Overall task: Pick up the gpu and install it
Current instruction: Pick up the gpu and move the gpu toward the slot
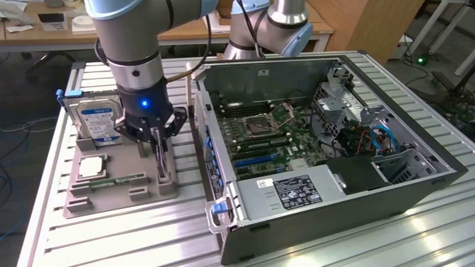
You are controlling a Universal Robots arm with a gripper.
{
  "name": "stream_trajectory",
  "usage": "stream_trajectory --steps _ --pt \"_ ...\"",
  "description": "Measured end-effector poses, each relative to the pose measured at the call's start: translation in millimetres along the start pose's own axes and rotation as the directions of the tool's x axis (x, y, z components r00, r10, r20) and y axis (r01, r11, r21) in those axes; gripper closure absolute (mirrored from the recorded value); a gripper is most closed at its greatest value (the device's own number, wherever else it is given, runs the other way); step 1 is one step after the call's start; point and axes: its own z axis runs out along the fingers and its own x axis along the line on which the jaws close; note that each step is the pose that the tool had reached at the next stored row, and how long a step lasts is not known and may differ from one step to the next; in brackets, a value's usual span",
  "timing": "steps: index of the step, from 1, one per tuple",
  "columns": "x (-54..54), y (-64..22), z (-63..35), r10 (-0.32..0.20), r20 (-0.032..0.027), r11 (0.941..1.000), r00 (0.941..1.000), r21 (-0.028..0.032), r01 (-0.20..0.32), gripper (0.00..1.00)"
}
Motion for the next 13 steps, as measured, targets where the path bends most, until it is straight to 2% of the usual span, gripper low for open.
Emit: stream_trajectory --steps 13 --pt "-1.6 -0.4 -29.2 0.0 -0.0001 1.0 1.0 -0.0011 0.0 0.73"
